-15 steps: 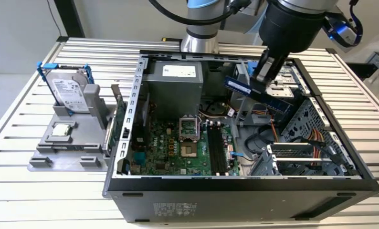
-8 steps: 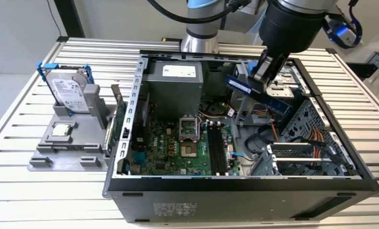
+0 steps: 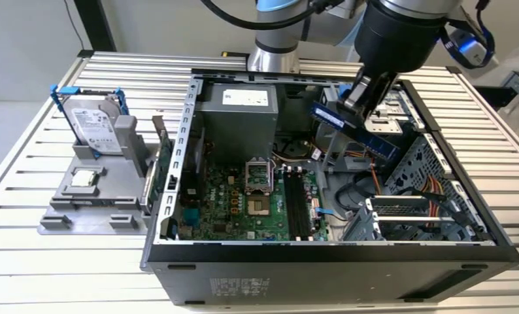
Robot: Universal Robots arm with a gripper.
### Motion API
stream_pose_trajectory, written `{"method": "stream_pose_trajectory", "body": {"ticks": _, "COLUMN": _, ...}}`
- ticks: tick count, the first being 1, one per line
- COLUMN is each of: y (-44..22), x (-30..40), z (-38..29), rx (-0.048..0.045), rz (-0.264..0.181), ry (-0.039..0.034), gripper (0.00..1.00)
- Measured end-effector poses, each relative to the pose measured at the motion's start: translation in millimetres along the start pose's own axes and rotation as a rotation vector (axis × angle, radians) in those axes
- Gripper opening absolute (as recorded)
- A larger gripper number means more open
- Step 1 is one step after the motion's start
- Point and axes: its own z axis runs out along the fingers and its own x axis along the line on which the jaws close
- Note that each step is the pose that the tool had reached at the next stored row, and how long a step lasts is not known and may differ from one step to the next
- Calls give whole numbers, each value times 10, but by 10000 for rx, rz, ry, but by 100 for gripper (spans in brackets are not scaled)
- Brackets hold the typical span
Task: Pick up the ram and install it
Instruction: 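Insert the ram into the slot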
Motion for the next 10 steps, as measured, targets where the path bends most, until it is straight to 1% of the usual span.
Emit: {"method": "stream_pose_trajectory", "body": {"ticks": 10, "y": 2, "x": 2, "z": 1, "rx": 47, "rz": 993, "ry": -32, "gripper": 0}}
